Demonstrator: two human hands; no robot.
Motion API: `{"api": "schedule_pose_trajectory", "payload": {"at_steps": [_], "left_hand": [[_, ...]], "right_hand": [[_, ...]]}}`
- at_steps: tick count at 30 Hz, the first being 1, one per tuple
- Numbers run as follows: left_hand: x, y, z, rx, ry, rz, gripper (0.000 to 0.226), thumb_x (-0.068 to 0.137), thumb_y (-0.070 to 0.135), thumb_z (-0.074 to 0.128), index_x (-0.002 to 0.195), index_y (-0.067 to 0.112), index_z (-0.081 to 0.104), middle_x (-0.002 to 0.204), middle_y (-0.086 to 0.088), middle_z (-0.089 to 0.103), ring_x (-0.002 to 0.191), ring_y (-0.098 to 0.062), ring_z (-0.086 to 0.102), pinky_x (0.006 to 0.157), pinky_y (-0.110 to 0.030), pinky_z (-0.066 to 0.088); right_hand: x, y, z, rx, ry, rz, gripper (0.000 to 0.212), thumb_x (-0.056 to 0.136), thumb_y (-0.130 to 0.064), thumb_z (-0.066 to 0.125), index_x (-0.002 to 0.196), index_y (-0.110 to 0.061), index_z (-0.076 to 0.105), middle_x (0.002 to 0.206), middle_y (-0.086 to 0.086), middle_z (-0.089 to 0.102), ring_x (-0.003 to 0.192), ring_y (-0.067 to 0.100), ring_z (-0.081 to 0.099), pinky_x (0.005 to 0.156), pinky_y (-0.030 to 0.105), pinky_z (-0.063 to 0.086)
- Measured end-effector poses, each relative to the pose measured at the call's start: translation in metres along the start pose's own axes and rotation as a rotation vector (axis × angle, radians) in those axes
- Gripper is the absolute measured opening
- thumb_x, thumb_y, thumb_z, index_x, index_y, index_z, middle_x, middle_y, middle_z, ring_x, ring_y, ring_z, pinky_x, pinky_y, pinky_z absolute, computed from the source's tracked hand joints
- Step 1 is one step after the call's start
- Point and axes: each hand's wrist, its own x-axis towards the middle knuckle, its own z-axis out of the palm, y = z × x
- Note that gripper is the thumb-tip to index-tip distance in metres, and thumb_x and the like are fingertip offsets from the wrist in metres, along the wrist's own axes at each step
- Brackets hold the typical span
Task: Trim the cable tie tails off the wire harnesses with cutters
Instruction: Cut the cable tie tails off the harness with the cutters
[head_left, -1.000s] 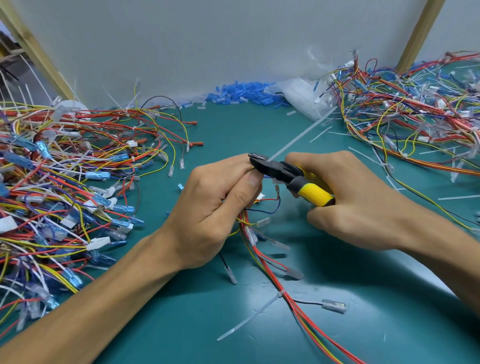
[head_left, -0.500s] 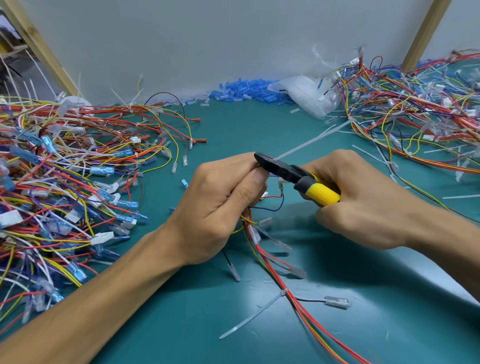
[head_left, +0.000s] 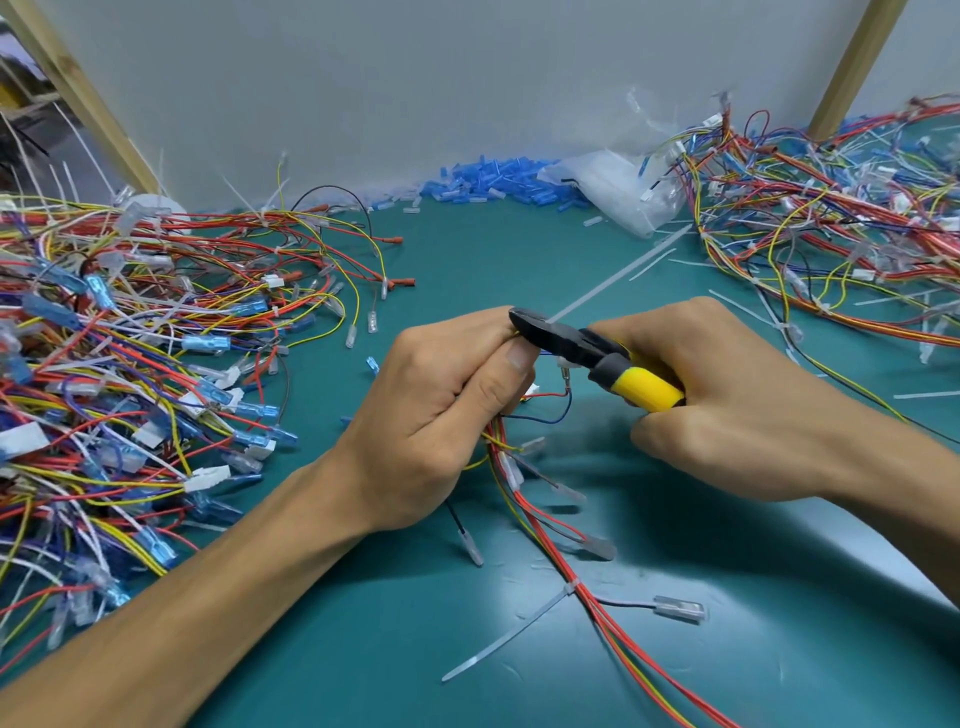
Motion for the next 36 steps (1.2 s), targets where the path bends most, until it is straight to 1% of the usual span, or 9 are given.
{"api": "schedule_pose_trajectory", "payload": {"at_steps": [3, 6, 11, 14, 17, 21, 27, 32, 36], "left_hand": [[-0.0005, -0.0001, 0.0006, 0.003, 0.001, 0.008, 0.039, 0.108, 0.008, 0.039, 0.076, -0.009, 0.052, 0.069, -0.009, 0.043, 0.063, -0.028, 0.039, 0.059, -0.031, 0.033], [-0.0008, 0.0001, 0.0011, 0.005, 0.004, 0.023, 0.038, 0.11, 0.008, 0.038, 0.076, -0.004, 0.05, 0.07, -0.008, 0.042, 0.063, -0.028, 0.04, 0.058, -0.034, 0.034], [-0.0008, -0.0001, 0.0024, -0.028, 0.016, 0.02, 0.041, 0.109, 0.012, 0.037, 0.074, -0.006, 0.048, 0.069, -0.008, 0.042, 0.063, -0.027, 0.039, 0.059, -0.028, 0.033], [-0.0005, 0.0, 0.0031, -0.036, 0.024, 0.013, 0.042, 0.109, 0.012, 0.037, 0.073, -0.007, 0.048, 0.07, -0.008, 0.042, 0.064, -0.028, 0.039, 0.059, -0.03, 0.033], [-0.0013, -0.0012, 0.0043, -0.055, 0.04, -0.002, 0.044, 0.109, 0.015, 0.037, 0.074, -0.009, 0.05, 0.07, -0.009, 0.043, 0.065, -0.029, 0.04, 0.059, -0.032, 0.034], [-0.0011, -0.0006, 0.0042, -0.036, 0.039, 0.007, 0.044, 0.109, 0.016, 0.036, 0.074, -0.006, 0.05, 0.071, -0.006, 0.042, 0.065, -0.027, 0.04, 0.06, -0.031, 0.033], [-0.0012, -0.0007, 0.004, -0.021, 0.043, 0.02, 0.042, 0.109, 0.015, 0.037, 0.074, -0.004, 0.049, 0.071, -0.006, 0.042, 0.064, -0.026, 0.04, 0.06, -0.032, 0.034], [-0.0008, -0.0003, 0.0041, 0.004, 0.03, 0.036, 0.04, 0.109, 0.013, 0.036, 0.074, -0.003, 0.049, 0.071, -0.006, 0.042, 0.064, -0.028, 0.04, 0.06, -0.034, 0.034], [-0.0008, 0.0002, 0.0036, 0.021, 0.03, 0.033, 0.038, 0.109, 0.007, 0.037, 0.074, -0.003, 0.049, 0.071, -0.006, 0.042, 0.064, -0.027, 0.04, 0.061, -0.031, 0.033]], "right_hand": [[-0.0003, 0.0004, 0.0007, 0.044, -0.016, 0.03, 0.022, 0.053, -0.01, 0.048, 0.066, -0.008, 0.029, 0.06, 0.005, 0.019, 0.056, 0.013, 0.015, 0.052, 0.04, 0.011], [-0.0024, 0.0017, -0.0012, 0.053, -0.019, 0.033, 0.024, 0.051, -0.01, 0.047, 0.067, -0.01, 0.029, 0.057, -0.003, 0.017, 0.054, 0.013, 0.015, 0.049, 0.035, 0.011], [-0.0011, 0.0002, 0.002, 0.053, 0.023, 0.024, 0.023, 0.053, -0.009, 0.049, 0.067, -0.01, 0.031, 0.056, 0.0, 0.019, 0.054, 0.013, 0.016, 0.049, 0.033, 0.011], [0.0012, 0.003, 0.0013, -0.035, 0.039, -0.022, 0.019, 0.057, -0.012, 0.053, 0.069, -0.013, 0.039, 0.059, 0.01, 0.03, 0.055, 0.018, 0.022, 0.05, 0.042, 0.02], [0.0016, 0.0056, -0.0007, -0.07, 0.022, -0.053, 0.023, 0.057, -0.013, 0.054, 0.077, -0.013, 0.042, 0.063, 0.011, 0.038, 0.061, 0.026, 0.03, 0.052, 0.047, 0.028], [0.0011, 0.0056, 0.0016, -0.053, 0.051, -0.076, 0.024, 0.058, -0.01, 0.054, 0.075, -0.014, 0.038, 0.065, 0.011, 0.033, 0.062, 0.024, 0.025, 0.051, 0.039, 0.021], [0.0005, 0.0036, 0.0051, -0.005, 0.04, -0.058, 0.019, 0.057, -0.009, 0.053, 0.07, -0.012, 0.039, 0.062, 0.012, 0.031, 0.057, 0.017, 0.021, 0.05, 0.04, 0.019], [0.0002, 0.0021, 0.005, 0.023, 0.044, -0.043, 0.021, 0.055, -0.007, 0.047, 0.065, -0.011, 0.03, 0.063, 0.011, 0.021, 0.057, 0.014, 0.015, 0.05, 0.032, 0.01], [-0.0006, 0.0017, 0.0043, 0.011, 0.056, -0.034, 0.025, 0.053, -0.007, 0.047, 0.065, -0.011, 0.026, 0.063, 0.011, 0.02, 0.057, 0.014, 0.014, 0.049, 0.03, 0.009]]}}
